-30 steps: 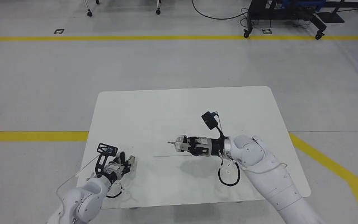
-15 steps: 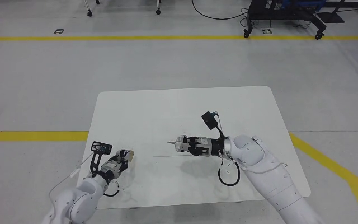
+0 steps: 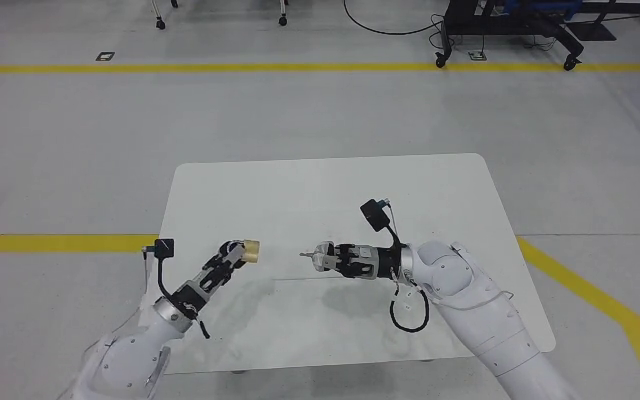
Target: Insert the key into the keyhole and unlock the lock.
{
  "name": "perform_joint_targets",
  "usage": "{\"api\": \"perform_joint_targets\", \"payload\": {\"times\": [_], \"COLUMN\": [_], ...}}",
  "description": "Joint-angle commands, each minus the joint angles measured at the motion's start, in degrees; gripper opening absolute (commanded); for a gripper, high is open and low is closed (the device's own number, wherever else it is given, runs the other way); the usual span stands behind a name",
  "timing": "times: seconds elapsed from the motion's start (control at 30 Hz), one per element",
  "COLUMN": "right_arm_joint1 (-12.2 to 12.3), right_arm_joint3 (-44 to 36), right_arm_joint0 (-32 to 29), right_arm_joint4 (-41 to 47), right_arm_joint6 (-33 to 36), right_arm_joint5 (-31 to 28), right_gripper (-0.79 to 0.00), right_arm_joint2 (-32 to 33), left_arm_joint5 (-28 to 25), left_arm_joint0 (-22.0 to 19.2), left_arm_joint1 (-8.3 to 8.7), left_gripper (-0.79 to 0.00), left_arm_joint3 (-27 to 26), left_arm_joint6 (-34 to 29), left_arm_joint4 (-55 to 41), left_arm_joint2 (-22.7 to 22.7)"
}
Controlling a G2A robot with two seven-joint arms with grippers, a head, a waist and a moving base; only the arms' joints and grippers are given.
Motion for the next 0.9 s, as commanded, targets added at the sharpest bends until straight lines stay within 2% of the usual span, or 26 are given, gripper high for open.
{"api": "perform_joint_targets", "payload": {"times": [0.0, 0.23, 0.37, 0.53, 0.8, 0.87], "right_arm_joint1": [0.0, 0.0, 0.25, 0.94, 0.94, 0.93], "right_arm_joint3": [0.0, 0.0, -1.68, -3.32, -3.32, -3.54], "right_arm_joint0": [0.0, 0.0, -2.19, -6.03, -6.03, -6.27], "right_arm_joint4": [0.0, 0.0, -2.07, -3.39, -3.39, -3.68], "right_arm_joint6": [0.0, 0.0, -3.97, -8.73, -8.73, -9.11], "right_arm_joint5": [0.0, 0.0, 0.28, -1.03, -1.03, -0.47], "right_gripper": [-0.785, -0.785, -0.785, -0.785, -0.785, -0.785], "right_arm_joint2": [0.0, 0.0, 1.45, 4.72, 4.72, 4.69], "left_arm_joint5": [0.54, 6.38, 8.43, 11.06, 11.06, 11.12], "left_arm_joint0": [-0.67, -4.94, -7.9, -10.8, -10.8, -10.11], "left_arm_joint1": [-0.39, -1.6, -2.32, -2.48, -2.48, -2.75], "left_gripper": [-0.785, -0.785, -0.785, -0.785, -0.785, -0.785], "left_arm_joint3": [1.07, 7.71, 11.18, 14.04, 14.04, 13.47], "left_arm_joint6": [0.11, -4.16, -8.02, -8.01, -8.01, -8.25], "left_arm_joint4": [-5.57, -25.31, -33.96, -31.6, -31.6, -36.69], "left_arm_joint2": [1.58, 5.37, 7.69, 8.73, 8.73, 8.57]}}
